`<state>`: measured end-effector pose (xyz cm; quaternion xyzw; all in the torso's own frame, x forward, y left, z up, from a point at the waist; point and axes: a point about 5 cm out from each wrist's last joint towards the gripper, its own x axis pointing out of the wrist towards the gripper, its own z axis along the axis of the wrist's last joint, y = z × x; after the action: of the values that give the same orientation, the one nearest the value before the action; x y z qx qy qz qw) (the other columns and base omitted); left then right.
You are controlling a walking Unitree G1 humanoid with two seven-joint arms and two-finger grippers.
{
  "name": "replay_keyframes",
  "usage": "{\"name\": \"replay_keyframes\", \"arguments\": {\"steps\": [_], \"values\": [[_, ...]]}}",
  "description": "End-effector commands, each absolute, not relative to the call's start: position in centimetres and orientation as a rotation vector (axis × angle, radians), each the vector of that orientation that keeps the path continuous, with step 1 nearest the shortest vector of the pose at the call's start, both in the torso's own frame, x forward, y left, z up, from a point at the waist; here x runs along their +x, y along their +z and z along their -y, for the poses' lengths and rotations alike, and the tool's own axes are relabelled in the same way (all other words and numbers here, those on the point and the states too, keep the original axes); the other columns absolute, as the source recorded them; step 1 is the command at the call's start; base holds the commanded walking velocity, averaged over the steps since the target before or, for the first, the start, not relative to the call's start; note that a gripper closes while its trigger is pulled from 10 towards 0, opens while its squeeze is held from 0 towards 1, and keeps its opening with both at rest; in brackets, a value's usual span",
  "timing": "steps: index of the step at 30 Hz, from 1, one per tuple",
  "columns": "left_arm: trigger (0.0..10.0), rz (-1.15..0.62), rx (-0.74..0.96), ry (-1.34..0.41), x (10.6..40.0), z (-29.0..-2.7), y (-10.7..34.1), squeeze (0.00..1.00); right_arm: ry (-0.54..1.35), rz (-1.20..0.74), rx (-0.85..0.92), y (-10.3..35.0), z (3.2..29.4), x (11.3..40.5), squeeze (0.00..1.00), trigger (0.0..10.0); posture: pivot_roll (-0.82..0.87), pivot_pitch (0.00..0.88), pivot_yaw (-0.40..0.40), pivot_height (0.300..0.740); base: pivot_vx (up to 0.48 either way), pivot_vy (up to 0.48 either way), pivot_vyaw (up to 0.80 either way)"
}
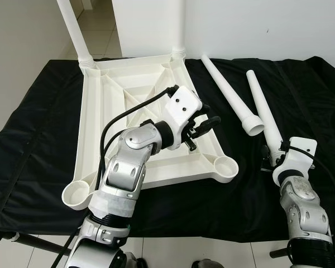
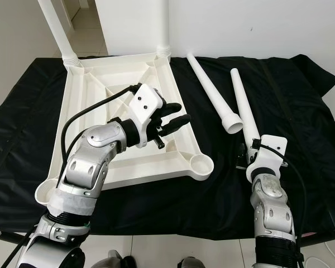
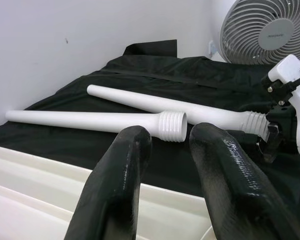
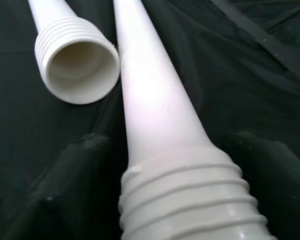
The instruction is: Building children table
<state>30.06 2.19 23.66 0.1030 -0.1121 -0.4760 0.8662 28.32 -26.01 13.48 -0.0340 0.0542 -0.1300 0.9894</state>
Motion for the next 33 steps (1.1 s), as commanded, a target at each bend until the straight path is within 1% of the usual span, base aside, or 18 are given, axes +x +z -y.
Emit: {"name": "replay_keyframes", "arguments": {"steps": [1,4,5,6,7,8,17,18,20,21,22,23,24,25,26,28,30,33], "values": [[10.0,0.247,0.203,-0.8,30.8,-2.7,24.1,0.0,-0.238,-0.135,-0.056,12.8,26.1,28.3,0.0,0.0,-0.15,0.097,0.077,0.74,0.0,0.0,0.0],[10.0,0.248,0.21,-0.801,30.8,-2.7,24.0,0.0,-0.2,-0.182,-0.033,12.2,25.9,28.3,0.0,0.0,-0.15,0.095,0.074,0.74,0.0,0.0,0.0],[10.0,0.249,0.212,-0.802,30.8,-2.7,24.0,0.0,-0.188,-0.202,-0.021,11.9,25.8,28.2,0.0,0.7,-0.15,0.095,0.074,0.74,0.0,0.0,0.0],[10.0,0.252,0.218,-0.803,30.8,-2.8,24.1,0.0,-0.181,-0.224,-0.006,11.7,25.8,28.2,0.0,3.1,-0.15,0.094,0.071,0.74,0.0,0.0,0.0],[10.0,0.252,0.218,-0.803,30.8,-2.8,24.1,0.0,-0.181,-0.224,-0.006,11.7,25.8,28.2,0.0,3.1,-0.15,0.094,0.071,0.74,0.0,0.0,0.0],[10.0,0.254,0.222,-0.805,30.8,-2.8,24.1,0.0,-0.182,-0.237,0.003,11.5,25.7,28.2,0.0,10.0,-0.15,0.094,0.071,0.74,0.0,0.0,0.0],[10.0,0.261,0.24,-0.81,30.9,-2.9,24.1,0.0,-0.182,-0.266,0.022,10.9,25.6,28.3,0.0,10.0,-0.15,0.094,0.069,0.74,0.0,0.0,0.0],[10.0,0.262,0.242,-0.81,30.9,-2.9,24.1,0.0,-0.174,-0.271,0.02,10.7,25.5,28.3,0.0,9.8,-0.15,0.094,0.069,0.74,0.0,0.0,0.0],[10.0,0.262,0.242,-0.81,30.9,-2.9,24.1,0.0,-0.174,-0.271,0.02,10.7,25.5,28.3,0.0,9.8,-0.15,0.094,0.069,0.74,0.0,0.0,0.0],[10.0,0.263,0.247,-0.811,30.9,-2.9,24.1,0.0,-0.167,-0.268,0.027,10.7,25.5,28.3,0.0,0.0,-0.15,0.097,0.062,0.74,0.0,0.0,0.0],[10.0,0.266,0.251,-0.809,31.0,-2.9,24.1,0.0,-0.156,-0.258,0.029,10.8,25.3,28.3,0.0,0.0,-0.15,0.097,0.062,0.74,0.0,0.0,0.0],[10.0,0.272,0.256,-0.808,31.1,-2.9,24.2,0.0,-0.162,-0.23,0.033,11.1,25.2,28.5,0.0,1.7,-0.15,0.097,0.062,0.74,0.0,0.0,0.0],[10.0,0.276,0.252,-0.809,31.3,-2.9,24.3,0.0,-0.168,-0.143,0.034,12.1,25.0,28.8,0.0,10.0,-0.15,0.093,0.059,0.74,0.0,0.0,0.0],[10.0,0.276,0.252,-0.809,31.3,-2.9,24.3,0.0,-0.168,-0.143,0.034,12.1,25.0,28.8,0.0,10.0,-0.15,0.093,0.059,0.74,0.0,0.0,0.0],[10.0,0.279,0.243,-0.812,31.4,-2.9,24.3,0.0,-0.167,-0.054,0.045,13.3,24.8,29.1,0.0,10.0,-0.15,0.093,0.059,0.74,0.0,0.0,0.0],[10.0,0.277,0.226,-0.818,31.6,-2.8,24.3,0.0,-0.155,0.065,0.05,14.9,24.5,29.4,0.0,10.0,-0.16,0.086,0.058,0.74,0.0,0.0,0.0],[10.0,0.273,0.212,-0.824,31.7,-2.8,24.1,0.0,-0.136,0.123,0.049,15.7,24.1,29.5,0.0,10.0,-0.16,0.077,0.057,0.74,0.0,0.0,0.0],[10.0,0.27,0.194,-0.834,31.7,-2.6,24.1,0.0,-0.118,0.154,0.063,16.0,23.6,29.7,0.0,10.0,-0.16,0.068,0.053,0.74,0.0,0.0,0.0]]}}
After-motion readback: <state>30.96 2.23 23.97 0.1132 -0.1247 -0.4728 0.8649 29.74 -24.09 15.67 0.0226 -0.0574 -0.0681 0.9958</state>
